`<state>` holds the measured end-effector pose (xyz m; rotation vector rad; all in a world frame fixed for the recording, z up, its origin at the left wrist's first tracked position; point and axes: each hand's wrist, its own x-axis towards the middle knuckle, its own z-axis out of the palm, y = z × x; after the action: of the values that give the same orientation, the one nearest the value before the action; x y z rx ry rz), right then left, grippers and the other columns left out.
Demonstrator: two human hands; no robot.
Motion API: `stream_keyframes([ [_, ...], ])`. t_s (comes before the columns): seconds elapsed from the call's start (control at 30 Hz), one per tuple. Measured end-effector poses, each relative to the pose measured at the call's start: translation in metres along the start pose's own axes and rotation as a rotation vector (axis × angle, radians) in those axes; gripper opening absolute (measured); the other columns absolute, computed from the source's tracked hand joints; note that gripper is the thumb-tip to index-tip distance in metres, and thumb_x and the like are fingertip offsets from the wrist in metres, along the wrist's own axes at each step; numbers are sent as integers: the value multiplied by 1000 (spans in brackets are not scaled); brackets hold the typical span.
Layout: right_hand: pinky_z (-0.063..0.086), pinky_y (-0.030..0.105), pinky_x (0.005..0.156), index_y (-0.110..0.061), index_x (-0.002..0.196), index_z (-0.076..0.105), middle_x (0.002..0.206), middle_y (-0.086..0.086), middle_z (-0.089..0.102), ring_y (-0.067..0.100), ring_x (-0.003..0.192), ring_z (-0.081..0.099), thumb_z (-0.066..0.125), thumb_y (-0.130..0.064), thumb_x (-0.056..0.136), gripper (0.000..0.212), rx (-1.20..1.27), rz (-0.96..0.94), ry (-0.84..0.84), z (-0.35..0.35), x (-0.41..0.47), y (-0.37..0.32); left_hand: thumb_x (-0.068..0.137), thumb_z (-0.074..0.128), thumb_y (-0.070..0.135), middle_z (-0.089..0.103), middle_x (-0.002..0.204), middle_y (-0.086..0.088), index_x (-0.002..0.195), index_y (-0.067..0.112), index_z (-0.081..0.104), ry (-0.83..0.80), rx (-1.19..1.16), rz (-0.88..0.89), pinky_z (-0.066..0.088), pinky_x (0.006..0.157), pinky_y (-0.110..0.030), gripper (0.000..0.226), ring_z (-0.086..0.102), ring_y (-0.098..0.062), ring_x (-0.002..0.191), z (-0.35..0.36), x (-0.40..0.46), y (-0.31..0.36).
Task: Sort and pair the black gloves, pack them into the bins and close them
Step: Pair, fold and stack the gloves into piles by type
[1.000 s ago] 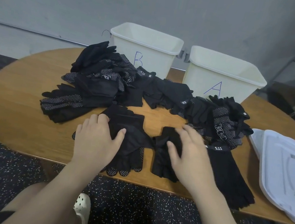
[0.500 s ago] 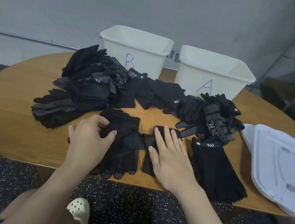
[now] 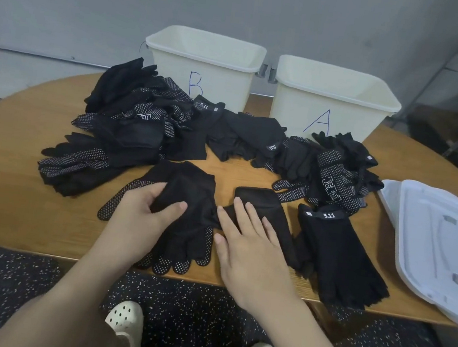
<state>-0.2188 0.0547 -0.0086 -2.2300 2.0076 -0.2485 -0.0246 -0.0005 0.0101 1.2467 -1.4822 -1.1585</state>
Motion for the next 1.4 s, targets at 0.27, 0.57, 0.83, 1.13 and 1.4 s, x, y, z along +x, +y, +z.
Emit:
stream_keyframes([
  [0.27,23,32,125,-27,157,39,161,-12,38,3,149,28,26,-56,106,60,410,33,248,-27,-3,-9,106,53,13,78,111,8,114,32,78,172,-174,153,55,97,-47,32,73,-12,108,14,-9,21],
  [0.57,46,57,111,-24,124,71,124,5,72,28,122,65,67,-36,93,33,1544,64,311,-66,-6,-8,101,59,28,53,153,16,152,27,50,-230,-110,384,35,118,-26,51,42,-6,147,59,-36,46],
  [0.83,59,43,96,-7,122,72,118,15,75,32,114,71,52,-6,104,27,1691,171,278,-74,-1,31,90,60,48,62,142,18,143,30,58,-96,-179,259,43,117,-35,56,53,-3,136,67,-8,40],
  [1.13,63,43,84,-13,115,74,110,12,77,30,103,75,59,-13,103,18,1561,153,271,-80,2,58,89,72,37,76,115,-11,116,15,75,-401,-366,76,58,92,-49,35,73,-30,107,73,11,29],
  [1.4,45,5,63,-23,98,72,81,-9,68,8,79,66,75,-31,93,10,713,385,519,-57,31,68,87,82,29,77,73,13,83,24,77,59,135,159,57,64,-21,9,74,-2,71,74,20,19],
])
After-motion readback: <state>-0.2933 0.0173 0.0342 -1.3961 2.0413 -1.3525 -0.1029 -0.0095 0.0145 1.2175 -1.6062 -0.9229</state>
